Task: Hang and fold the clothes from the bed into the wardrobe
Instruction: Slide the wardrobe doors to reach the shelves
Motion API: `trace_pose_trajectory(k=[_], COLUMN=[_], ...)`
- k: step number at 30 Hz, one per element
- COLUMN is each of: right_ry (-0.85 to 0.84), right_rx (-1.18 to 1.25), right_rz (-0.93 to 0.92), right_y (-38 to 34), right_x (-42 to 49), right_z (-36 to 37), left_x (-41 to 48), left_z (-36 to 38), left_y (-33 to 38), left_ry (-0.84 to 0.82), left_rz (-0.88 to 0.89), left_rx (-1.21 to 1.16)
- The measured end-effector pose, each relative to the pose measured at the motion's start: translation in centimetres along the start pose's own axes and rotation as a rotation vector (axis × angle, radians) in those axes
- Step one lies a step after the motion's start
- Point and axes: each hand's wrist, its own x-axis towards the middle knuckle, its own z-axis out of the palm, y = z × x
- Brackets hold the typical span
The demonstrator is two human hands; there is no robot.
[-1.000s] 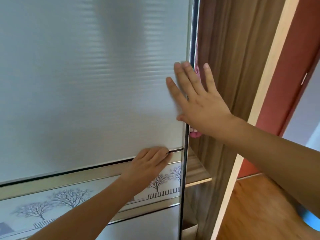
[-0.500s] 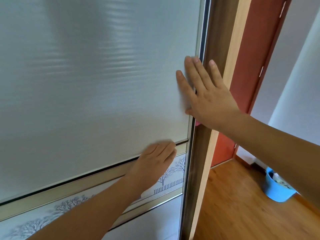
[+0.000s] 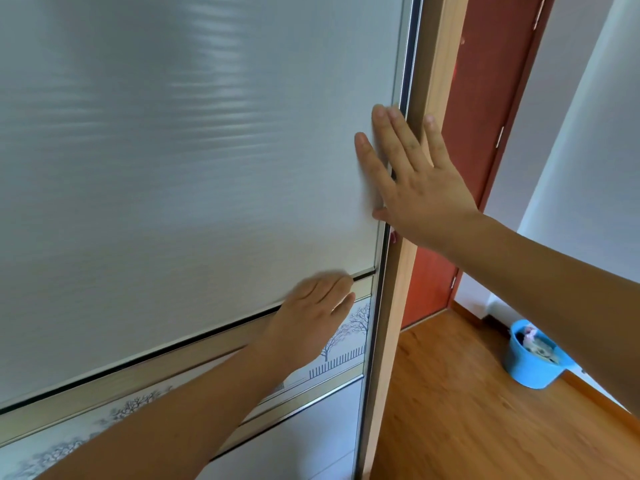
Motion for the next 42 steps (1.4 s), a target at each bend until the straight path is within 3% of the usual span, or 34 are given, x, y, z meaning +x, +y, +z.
trace_pose_trajectory(k=[4,6,9,12,14,19,22,30,34,42], right_ry=[0.023,0.048,0.071,0.117,-0.019,-0.608,-0.727,-0.644,-0.682,-0.711], right_rx=[0.098,0.209,0.358,0.492,0.674,0.881,0.893,0.891,0.925,0.971], right_rz=[0.024,0.033,0.053,0.045,-0.005,-0.15,-0.256,-0.517,-0.639,-0.724], right_y=[-0.8,-1.3,-2.1,-3.8,-5.7,-12.0,-16.2,-27.5,-32.3,-42.0], right_x=[-0.1,-0.4,-1.5,-3.2,-4.4,-5.7,-5.4,-3.4,-2.3,-1.4], right_z=[-0.2,-0.4,-0.4,-0.8,-1.4,-2.9,-2.8,-4.0,-5.1,-10.0], left_x=[-0.5,-1.2,-3.5,-6.8,-9.5,-17.2,-21.8,-31.0,-35.5,-45.3], left_z=[-0.9,-1.5,-2.8,-4.1,-4.8,-6.1,-6.9,-8.9,-9.1,-6.5], left_y=[-0.4,-0.2,-0.1,-0.5,-0.8,-1.0,-1.2,-1.3,-1.4,-3.8], left_ry=[0.03,0.068,0.051,-0.106,-0.233,-0.517,-0.567,-0.622,-0.664,-0.755], left_rz=[0.025,-0.005,-0.175,-0.413,-0.534,-0.77,-0.892,-1.278,-1.447,-1.495], left_rx=[-0.143,-0.336,-0.583,-0.578,-0.536,-0.55,-0.568,-0.532,-0.493,-0.546])
